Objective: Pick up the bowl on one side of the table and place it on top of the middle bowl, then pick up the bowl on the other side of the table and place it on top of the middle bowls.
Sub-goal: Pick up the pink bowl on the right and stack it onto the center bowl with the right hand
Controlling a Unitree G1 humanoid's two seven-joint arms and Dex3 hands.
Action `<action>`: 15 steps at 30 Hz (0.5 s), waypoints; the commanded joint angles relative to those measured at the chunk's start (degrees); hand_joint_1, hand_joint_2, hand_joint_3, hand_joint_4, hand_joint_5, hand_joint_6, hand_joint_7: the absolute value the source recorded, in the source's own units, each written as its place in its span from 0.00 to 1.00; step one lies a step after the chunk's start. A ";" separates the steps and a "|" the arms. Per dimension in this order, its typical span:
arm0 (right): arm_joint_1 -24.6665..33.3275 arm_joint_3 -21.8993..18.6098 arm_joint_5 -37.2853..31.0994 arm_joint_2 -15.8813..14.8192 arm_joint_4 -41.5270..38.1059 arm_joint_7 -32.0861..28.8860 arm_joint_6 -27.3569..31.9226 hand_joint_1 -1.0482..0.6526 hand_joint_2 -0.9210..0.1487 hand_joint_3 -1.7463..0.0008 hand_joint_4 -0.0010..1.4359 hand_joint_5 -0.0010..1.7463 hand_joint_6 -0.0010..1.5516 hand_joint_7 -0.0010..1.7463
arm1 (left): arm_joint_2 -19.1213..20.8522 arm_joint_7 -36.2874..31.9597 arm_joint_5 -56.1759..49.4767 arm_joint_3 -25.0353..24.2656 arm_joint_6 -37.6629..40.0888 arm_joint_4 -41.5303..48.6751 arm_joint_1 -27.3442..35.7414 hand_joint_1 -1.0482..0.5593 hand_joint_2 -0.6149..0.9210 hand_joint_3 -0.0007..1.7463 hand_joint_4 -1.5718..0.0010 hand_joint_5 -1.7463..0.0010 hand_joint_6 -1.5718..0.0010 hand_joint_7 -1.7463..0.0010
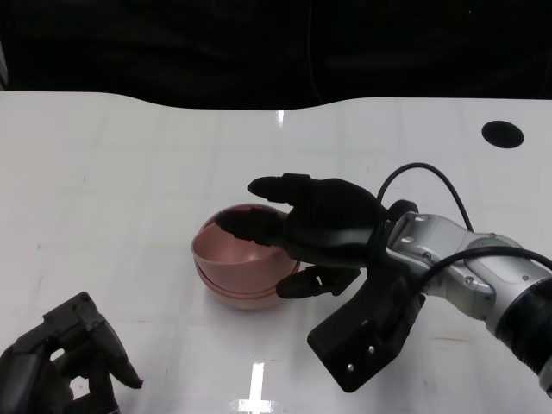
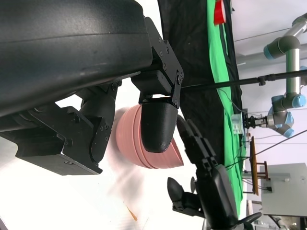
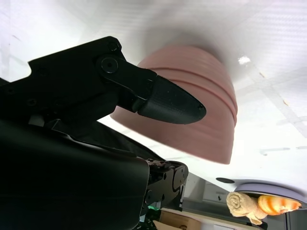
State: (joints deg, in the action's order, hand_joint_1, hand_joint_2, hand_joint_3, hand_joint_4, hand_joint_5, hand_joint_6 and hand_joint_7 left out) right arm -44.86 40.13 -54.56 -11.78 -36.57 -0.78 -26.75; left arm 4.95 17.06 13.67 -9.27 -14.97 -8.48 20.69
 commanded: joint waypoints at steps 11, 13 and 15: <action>1.88 1.52 -0.71 -0.93 -0.82 -1.19 0.30 0.00 0.00 0.38 0.00 0.00 0.00 0.00 | 0.38 -0.38 -0.01 -0.16 -0.10 -0.44 0.04 0.92 0.96 0.64 0.40 0.00 0.57 0.00; 2.16 1.12 0.47 -0.57 -0.63 0.60 0.94 0.00 0.00 0.38 0.00 0.00 0.00 0.00 | 0.44 -0.28 -0.01 -0.21 -0.26 -0.14 -0.13 0.92 0.97 0.64 0.40 0.00 0.56 0.00; 2.40 0.87 1.37 -0.36 -0.32 1.86 1.48 0.00 0.00 0.37 0.00 0.00 0.00 0.00 | 0.40 -0.59 -0.21 -0.19 0.12 -0.44 -0.05 0.92 0.97 0.64 0.40 0.00 0.56 0.00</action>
State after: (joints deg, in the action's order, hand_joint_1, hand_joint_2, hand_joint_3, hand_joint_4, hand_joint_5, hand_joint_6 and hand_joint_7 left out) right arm -43.27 41.51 -54.25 -11.81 -37.03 0.00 -25.65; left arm 4.95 17.06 13.58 -9.26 -14.95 -8.54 20.68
